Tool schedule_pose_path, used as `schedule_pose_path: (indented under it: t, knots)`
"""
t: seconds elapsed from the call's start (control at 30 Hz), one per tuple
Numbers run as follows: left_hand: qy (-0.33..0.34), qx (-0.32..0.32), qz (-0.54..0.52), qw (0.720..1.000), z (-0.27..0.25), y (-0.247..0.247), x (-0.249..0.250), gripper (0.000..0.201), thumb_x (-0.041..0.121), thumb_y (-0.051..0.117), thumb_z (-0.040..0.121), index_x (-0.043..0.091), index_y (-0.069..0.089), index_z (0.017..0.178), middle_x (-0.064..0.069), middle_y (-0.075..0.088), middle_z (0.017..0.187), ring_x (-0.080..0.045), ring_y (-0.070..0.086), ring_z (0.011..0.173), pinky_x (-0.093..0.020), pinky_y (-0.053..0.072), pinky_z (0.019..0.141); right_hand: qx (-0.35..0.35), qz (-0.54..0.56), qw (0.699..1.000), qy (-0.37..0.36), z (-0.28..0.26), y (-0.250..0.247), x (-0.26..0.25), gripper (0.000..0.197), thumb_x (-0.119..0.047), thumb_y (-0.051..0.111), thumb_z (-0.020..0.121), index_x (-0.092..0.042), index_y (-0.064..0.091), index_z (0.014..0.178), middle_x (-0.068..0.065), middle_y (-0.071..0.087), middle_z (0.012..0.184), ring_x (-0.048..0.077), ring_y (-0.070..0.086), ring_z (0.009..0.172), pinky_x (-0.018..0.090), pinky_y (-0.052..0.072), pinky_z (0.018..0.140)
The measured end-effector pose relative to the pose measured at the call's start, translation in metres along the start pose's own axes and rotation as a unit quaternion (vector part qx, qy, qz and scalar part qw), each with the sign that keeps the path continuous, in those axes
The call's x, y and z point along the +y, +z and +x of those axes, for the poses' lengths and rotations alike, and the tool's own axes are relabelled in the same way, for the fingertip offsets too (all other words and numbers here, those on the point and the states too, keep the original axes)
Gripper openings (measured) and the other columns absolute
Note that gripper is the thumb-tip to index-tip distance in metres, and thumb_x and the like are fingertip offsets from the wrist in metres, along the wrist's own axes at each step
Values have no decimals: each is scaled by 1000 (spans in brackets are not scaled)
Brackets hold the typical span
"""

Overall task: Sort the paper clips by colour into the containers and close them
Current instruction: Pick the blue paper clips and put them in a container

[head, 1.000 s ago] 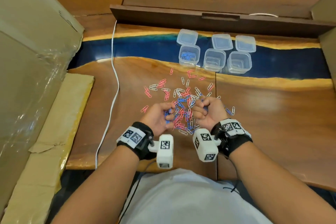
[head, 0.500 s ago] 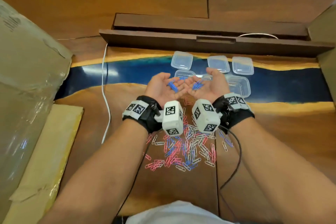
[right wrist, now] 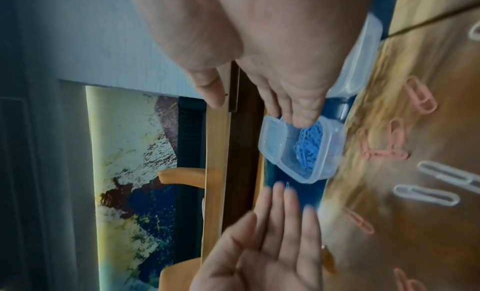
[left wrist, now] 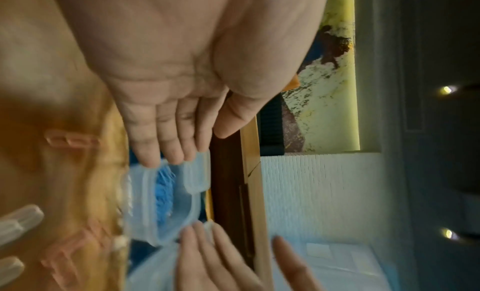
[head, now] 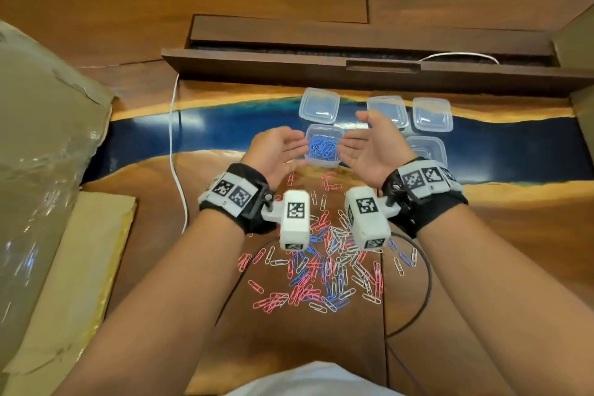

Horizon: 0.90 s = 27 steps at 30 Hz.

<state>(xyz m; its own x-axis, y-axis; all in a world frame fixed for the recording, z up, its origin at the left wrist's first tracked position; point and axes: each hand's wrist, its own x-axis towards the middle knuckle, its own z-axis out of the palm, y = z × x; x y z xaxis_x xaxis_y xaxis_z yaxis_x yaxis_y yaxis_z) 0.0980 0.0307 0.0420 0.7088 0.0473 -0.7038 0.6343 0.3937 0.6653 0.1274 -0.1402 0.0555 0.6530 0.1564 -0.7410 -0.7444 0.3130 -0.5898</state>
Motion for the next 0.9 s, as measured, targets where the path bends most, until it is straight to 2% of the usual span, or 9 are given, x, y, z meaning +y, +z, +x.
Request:
schedule_pose_path:
  t: [0.07,0.13,0.17,0.27,0.4,0.53,0.6,0.73,0.9]
  knots:
    - [32,42,76,996,-5,-17,-8,21,8,51,91,4,66,105,-9,69,101,-19,65,91,-35,56,72,-4,-27,999,-28,-9,-12,8,45,-29,50,93,-1,50,129,17,51,136,28,50,127,38,43,104]
    - [80,96,205,971,-5,-31,-15,14,5,56,87,10,68,92,-4,66,84,-15,59,69,-29,48,55,-11,-48,998,-42,-19,-25,21,27,-23,52,93,-6,59,112,13,61,122,27,59,117,35,51,91]
    - [108,111,272,950,-2,-35,-16,13,5,58,86,14,68,85,-2,64,78,-15,56,65,-26,46,55,-14,-55,997,-45,-24,-31,29,22,-21,51,93,-7,61,106,14,64,117,27,62,112,34,53,87]
    - [185,131,472,852,18,-38,-8,15,9,61,84,22,65,79,3,66,84,-17,60,80,-24,46,77,-14,-86,995,-43,-41,-45,57,17,-17,46,97,-6,60,97,16,68,106,24,66,94,34,55,82]
    - [235,122,644,718,56,-29,18,17,15,61,89,21,65,104,-3,64,107,-26,59,99,-34,46,82,-4,-163,986,-33,-63,-68,93,15,-12,48,98,-3,61,95,19,72,99,24,67,72,29,58,61]
    - [202,72,728,651,87,-22,32,22,19,62,91,16,59,112,-8,59,115,-29,58,103,-37,47,83,3,-273,962,-17,-87,-95,125,11,-10,54,95,-4,62,91,14,74,88,22,65,65,30,52,56]
    - [191,65,748,633,94,-22,33,15,16,61,90,15,59,105,-10,61,112,-30,58,99,-36,47,80,7,-315,949,-11,-96,-111,142,11,-9,55,95,-4,62,88,10,74,83,20,63,63,28,49,54]
    - [164,65,757,630,96,-19,32,15,13,58,92,6,63,103,-14,64,106,-32,61,97,-41,52,84,29,-344,939,18,-110,-142,169,14,-6,54,95,-7,62,84,4,72,76,14,60,59,24,45,52]
    - [153,51,764,624,89,-17,30,15,9,52,92,4,62,100,-17,64,102,-34,62,93,-39,49,73,33,-365,930,35,-118,-158,186,14,-11,57,95,-6,63,83,0,71,73,11,59,59,22,45,53]
